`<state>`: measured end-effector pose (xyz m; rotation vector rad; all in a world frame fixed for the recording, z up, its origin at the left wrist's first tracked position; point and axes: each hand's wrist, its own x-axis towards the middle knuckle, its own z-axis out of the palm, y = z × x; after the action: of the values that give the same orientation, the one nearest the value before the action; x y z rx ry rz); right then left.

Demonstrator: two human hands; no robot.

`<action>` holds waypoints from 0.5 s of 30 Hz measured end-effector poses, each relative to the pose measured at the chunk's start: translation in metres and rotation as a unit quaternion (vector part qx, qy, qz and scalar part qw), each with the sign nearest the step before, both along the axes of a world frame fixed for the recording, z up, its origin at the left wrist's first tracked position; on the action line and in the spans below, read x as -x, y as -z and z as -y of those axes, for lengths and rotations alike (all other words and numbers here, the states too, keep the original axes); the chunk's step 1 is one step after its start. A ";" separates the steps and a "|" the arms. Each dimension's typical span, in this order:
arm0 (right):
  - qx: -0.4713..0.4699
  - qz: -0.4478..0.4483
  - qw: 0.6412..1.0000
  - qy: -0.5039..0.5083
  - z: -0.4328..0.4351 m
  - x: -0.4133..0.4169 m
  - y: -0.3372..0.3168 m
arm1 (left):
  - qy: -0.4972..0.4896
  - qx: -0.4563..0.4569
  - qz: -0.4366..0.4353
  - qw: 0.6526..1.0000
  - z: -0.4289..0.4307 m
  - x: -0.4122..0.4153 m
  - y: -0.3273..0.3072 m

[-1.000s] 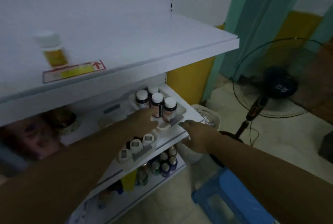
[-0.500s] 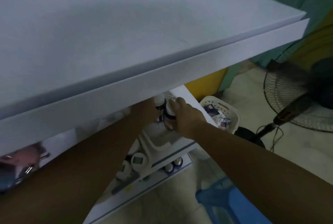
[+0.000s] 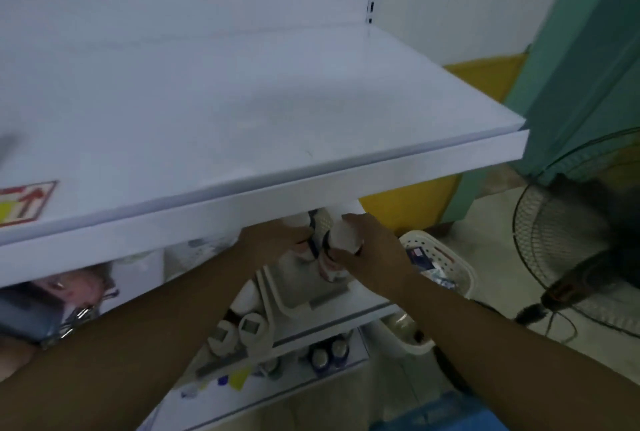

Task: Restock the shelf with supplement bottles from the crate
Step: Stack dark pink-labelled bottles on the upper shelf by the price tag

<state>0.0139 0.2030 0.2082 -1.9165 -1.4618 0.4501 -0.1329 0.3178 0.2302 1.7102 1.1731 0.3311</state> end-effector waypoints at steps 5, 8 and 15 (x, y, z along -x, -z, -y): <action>-0.036 0.019 0.993 -0.113 0.039 0.002 -0.059 | 0.035 -0.124 0.060 0.990 0.059 0.027 -0.055; -0.033 -0.039 0.981 -0.189 0.060 0.008 -0.089 | 0.059 -0.162 0.058 0.983 0.097 0.050 -0.070; -0.067 -0.248 0.924 -0.284 0.065 0.076 -0.173 | -0.102 -0.162 0.102 0.976 0.154 0.143 -0.149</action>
<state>-0.0616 0.1382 0.3816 -1.1227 -1.6181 0.9894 -0.2756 0.1636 0.3790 1.7832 1.1904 0.8444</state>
